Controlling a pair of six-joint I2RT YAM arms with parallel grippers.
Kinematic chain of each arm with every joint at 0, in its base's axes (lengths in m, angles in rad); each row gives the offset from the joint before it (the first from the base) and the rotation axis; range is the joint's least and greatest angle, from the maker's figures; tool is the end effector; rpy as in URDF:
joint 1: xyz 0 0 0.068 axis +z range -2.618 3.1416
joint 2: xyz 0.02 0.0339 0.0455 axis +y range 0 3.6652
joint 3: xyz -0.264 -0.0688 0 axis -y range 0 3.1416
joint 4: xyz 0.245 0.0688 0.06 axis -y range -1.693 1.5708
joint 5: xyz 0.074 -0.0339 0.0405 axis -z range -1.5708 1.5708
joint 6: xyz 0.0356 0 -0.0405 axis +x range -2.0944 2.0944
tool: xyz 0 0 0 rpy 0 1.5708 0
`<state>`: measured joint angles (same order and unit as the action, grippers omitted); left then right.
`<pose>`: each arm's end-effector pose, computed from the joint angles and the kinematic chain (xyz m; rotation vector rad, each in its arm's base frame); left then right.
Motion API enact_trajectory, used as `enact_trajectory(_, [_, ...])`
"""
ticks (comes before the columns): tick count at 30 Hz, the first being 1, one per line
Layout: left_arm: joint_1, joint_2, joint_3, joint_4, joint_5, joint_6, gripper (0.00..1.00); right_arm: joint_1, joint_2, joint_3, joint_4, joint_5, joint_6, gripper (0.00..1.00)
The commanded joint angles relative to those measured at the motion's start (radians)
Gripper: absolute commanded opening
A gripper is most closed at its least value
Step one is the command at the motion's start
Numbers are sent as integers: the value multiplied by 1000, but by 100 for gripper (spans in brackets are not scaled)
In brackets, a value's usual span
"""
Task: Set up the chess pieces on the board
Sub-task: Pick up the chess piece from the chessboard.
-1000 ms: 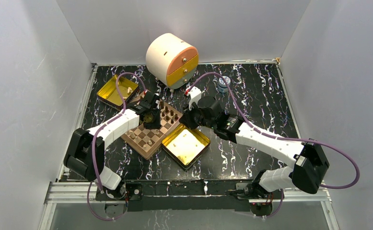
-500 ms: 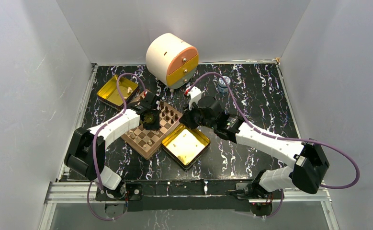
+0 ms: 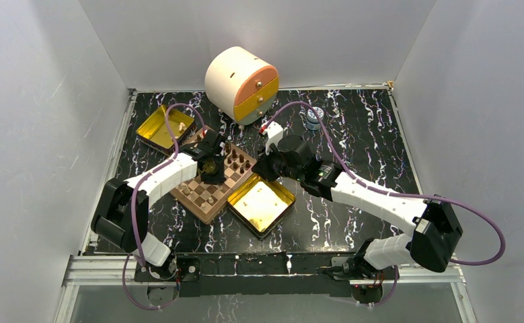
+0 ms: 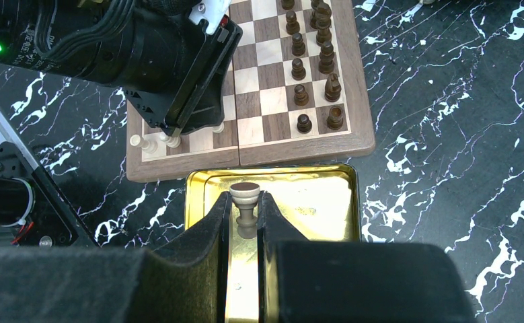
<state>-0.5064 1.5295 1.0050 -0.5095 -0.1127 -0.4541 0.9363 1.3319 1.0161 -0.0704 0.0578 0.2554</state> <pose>0.2705 -0.1455 0.2125 0.0277 2.6079 -0.2009 0.1857 0.2489 0.3097 -0.6398 1.9243 0.7171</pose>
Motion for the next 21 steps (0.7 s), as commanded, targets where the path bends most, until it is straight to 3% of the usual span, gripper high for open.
enact_trajectory(1, [-7,0,21,-37,-3,-7,19,-4,-42,-13,62,20,-5,8])
enact_trajectory(9, [-10,1,33,-55,6,-5,19,-5,-44,-13,61,20,-6,8])
enact_trajectory(16, [-11,-3,58,-69,12,3,7,-4,-47,-21,62,11,-1,8])
enact_trajectory(21, [-11,23,122,-109,-55,17,4,-4,-50,-34,94,-7,11,8])
